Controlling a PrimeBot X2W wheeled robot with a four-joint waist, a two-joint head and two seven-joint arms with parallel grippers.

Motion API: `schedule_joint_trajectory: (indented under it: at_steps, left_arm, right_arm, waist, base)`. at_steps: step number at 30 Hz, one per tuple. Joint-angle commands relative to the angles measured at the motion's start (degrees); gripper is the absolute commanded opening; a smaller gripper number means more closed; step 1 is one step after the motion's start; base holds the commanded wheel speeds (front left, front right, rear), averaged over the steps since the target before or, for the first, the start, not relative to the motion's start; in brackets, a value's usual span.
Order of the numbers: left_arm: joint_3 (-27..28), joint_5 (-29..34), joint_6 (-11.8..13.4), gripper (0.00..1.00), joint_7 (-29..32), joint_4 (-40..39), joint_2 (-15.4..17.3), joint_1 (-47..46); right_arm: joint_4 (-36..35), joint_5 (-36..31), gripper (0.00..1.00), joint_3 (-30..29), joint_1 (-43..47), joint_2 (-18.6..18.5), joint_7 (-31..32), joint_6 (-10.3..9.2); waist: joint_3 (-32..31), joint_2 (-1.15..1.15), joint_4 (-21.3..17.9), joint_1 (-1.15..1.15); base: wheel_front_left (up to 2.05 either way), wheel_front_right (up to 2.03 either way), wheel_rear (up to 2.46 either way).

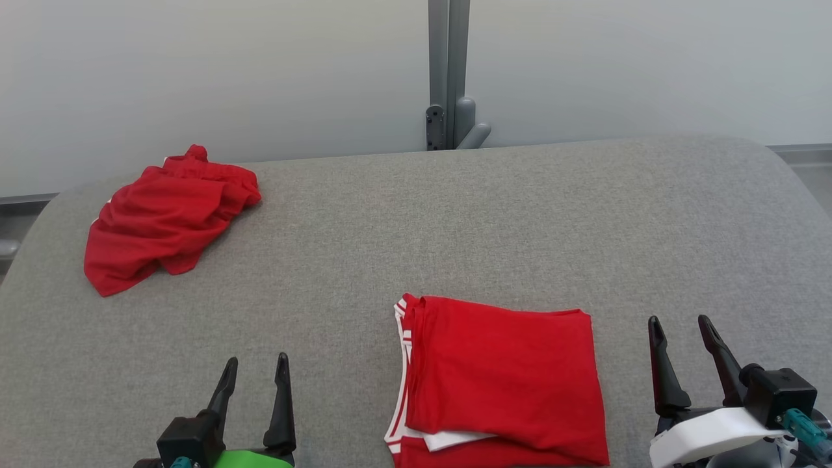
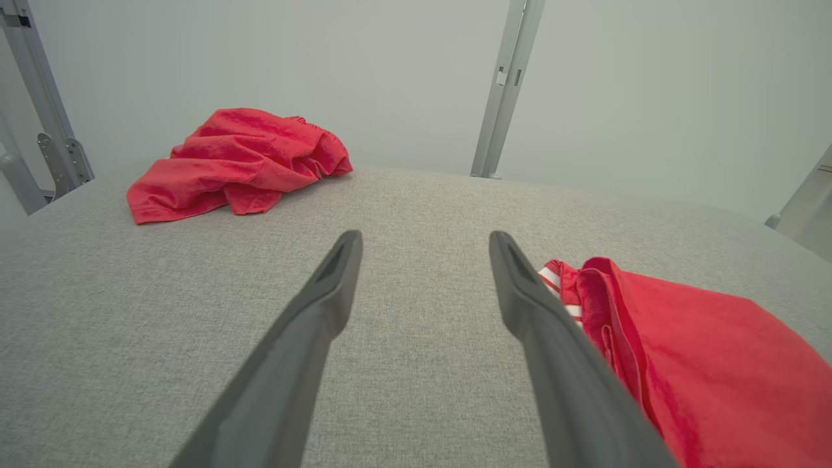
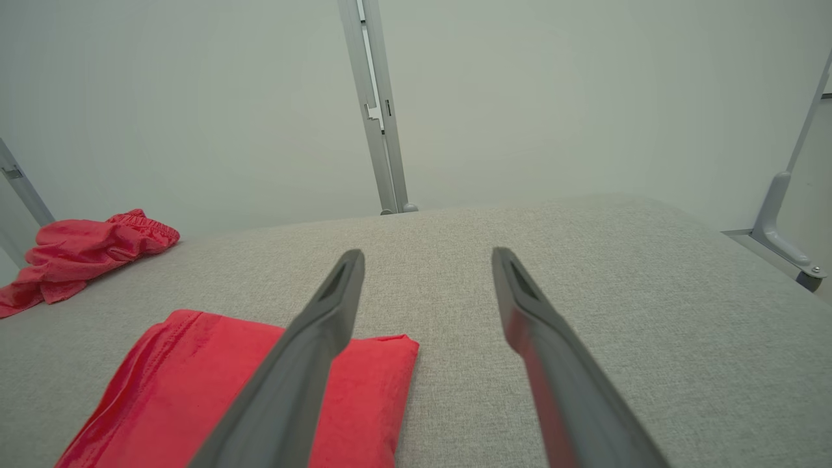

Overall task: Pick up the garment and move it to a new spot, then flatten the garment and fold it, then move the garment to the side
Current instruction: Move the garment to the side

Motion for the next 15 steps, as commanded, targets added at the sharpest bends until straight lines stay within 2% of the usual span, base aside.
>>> schedule_joint_trajectory:
  at_steps: [1,7,15]
  left_arm:
    - [0.2,0.4,-0.3,1.00,0.0,0.0,-0.1,-0.4]
    - [0.3,0.8,-0.6,1.00,0.0,0.1,-0.5,-0.5]
    - [0.6,1.0,-0.9,1.00,0.0,0.5,-0.8,-1.2]
  right_arm:
    - [0.3,0.2,1.00,0.0,-0.5,-0.1,0.0,0.00]
    - [2.7,0.8,1.00,0.8,-1.7,-0.1,2.5,0.00]
    - [11.7,5.2,1.00,2.7,-5.6,-1.2,12.4,0.00]
  waist:
    - [0.0,0.00,0.1,0.00]
    - [0.4,0.00,0.6,0.00]
    - [1.9,0.00,2.3,0.00]
  base:
    - [0.00,0.00,0.00]
    - [0.00,0.00,0.00]
    - [0.00,0.00,0.00]
